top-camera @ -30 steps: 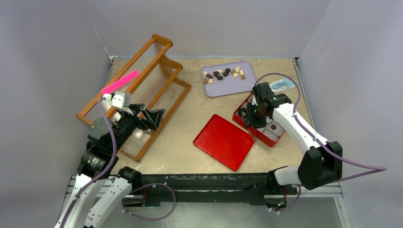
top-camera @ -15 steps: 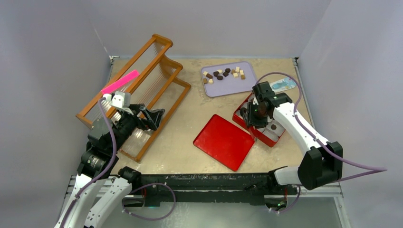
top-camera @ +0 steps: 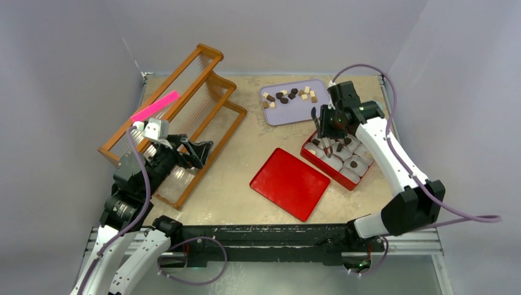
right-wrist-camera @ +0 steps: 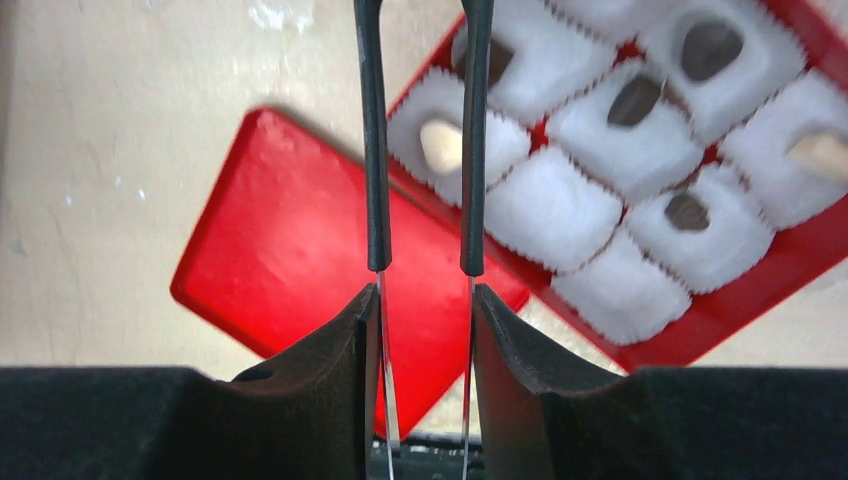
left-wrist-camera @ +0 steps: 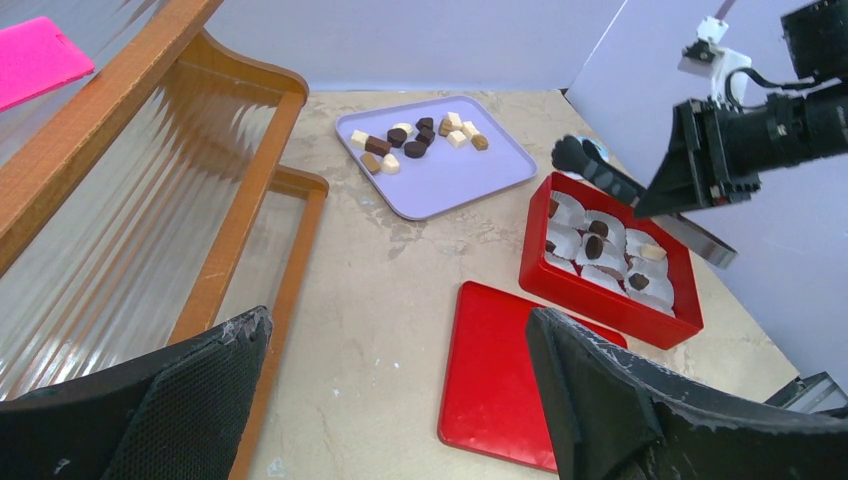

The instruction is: Pack the chocolate

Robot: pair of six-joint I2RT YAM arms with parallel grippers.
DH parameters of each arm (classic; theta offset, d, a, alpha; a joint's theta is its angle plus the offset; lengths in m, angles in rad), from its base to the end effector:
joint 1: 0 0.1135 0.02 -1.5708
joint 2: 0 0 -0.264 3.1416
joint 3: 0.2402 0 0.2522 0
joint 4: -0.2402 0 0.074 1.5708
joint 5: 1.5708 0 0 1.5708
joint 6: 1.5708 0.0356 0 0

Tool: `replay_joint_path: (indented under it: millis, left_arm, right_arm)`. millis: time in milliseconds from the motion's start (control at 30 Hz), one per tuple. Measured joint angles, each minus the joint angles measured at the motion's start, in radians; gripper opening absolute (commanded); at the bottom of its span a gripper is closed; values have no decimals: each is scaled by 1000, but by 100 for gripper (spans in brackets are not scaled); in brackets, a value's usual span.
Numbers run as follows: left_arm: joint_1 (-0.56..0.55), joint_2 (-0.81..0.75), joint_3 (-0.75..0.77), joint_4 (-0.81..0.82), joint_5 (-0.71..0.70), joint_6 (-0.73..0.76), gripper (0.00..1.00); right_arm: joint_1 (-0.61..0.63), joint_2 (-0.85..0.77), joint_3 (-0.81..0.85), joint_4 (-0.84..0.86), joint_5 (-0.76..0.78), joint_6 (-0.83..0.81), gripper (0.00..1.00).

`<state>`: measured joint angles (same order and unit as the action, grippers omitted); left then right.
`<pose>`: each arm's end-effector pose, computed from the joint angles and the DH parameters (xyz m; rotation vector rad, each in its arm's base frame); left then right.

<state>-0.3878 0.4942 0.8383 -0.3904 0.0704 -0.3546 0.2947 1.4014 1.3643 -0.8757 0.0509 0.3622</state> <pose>0.0984 -0.0429 0.3728 0.0830 1.6516 -0.6266 0.2776 0.0824 0.3379 0.1059 2.4924 0.2146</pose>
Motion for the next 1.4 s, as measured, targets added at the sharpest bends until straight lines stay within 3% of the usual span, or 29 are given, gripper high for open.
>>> replay_joint_path:
  millis: [433, 767, 1400]
  left_arm:
    - [-1, 0, 0, 0, 0, 0, 97]
    - [-1, 0, 0, 0, 0, 0, 98]
    - [-1, -3, 0, 0, 0, 0, 98]
  right_arm:
    - [-8, 363, 256, 121, 189, -221, 38]
    - [-52, 670, 513, 85, 180, -289, 40]
    - [-113, 812, 689, 35, 110, -326, 42]
